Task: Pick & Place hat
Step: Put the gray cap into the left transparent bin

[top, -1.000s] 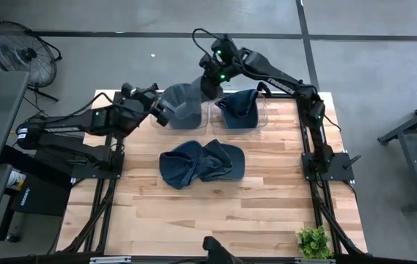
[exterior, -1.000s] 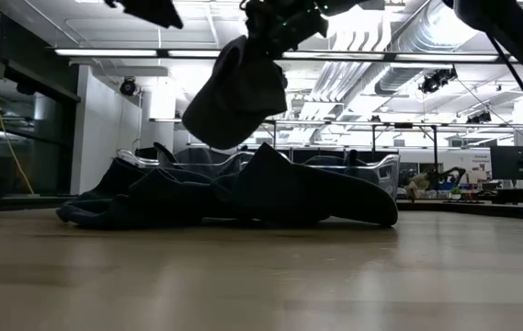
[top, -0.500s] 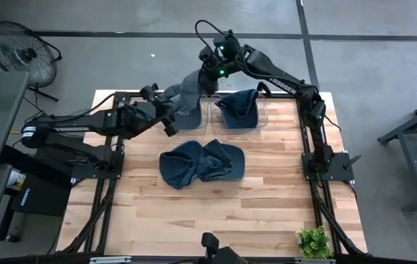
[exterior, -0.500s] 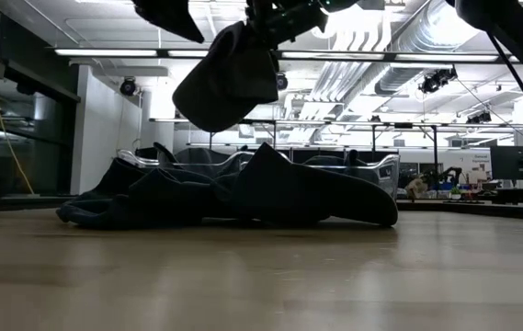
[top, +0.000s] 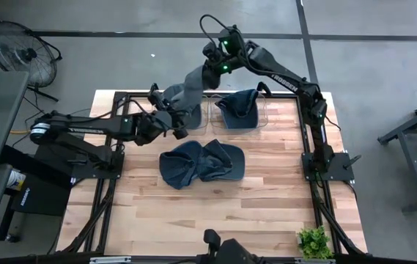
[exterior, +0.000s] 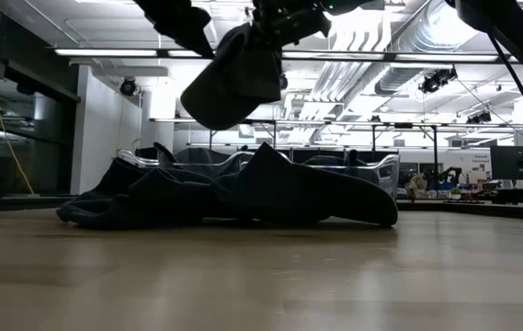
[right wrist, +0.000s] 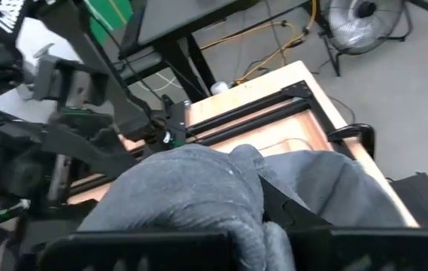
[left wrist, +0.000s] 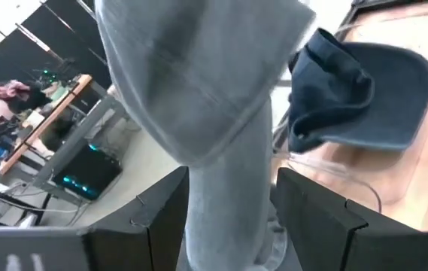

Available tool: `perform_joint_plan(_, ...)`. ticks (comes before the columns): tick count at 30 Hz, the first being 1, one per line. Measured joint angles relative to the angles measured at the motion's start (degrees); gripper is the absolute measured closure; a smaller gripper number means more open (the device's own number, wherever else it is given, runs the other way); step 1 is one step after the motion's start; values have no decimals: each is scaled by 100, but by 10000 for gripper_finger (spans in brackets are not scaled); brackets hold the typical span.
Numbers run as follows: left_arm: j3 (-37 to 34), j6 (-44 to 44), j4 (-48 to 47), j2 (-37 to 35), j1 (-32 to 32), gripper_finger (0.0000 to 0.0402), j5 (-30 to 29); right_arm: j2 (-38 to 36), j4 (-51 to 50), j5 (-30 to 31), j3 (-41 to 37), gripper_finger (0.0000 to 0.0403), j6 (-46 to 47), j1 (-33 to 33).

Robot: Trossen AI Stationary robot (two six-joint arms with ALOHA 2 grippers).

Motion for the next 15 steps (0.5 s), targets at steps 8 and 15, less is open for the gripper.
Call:
perform_joint_plan(8,-8,44,146,321,2,204,-78,0,12,-261,0,402,15,0)
perform_joint_plan(15,3,42,259,563,2,204,-1004,-101,-15,-502,0,402,56,0)
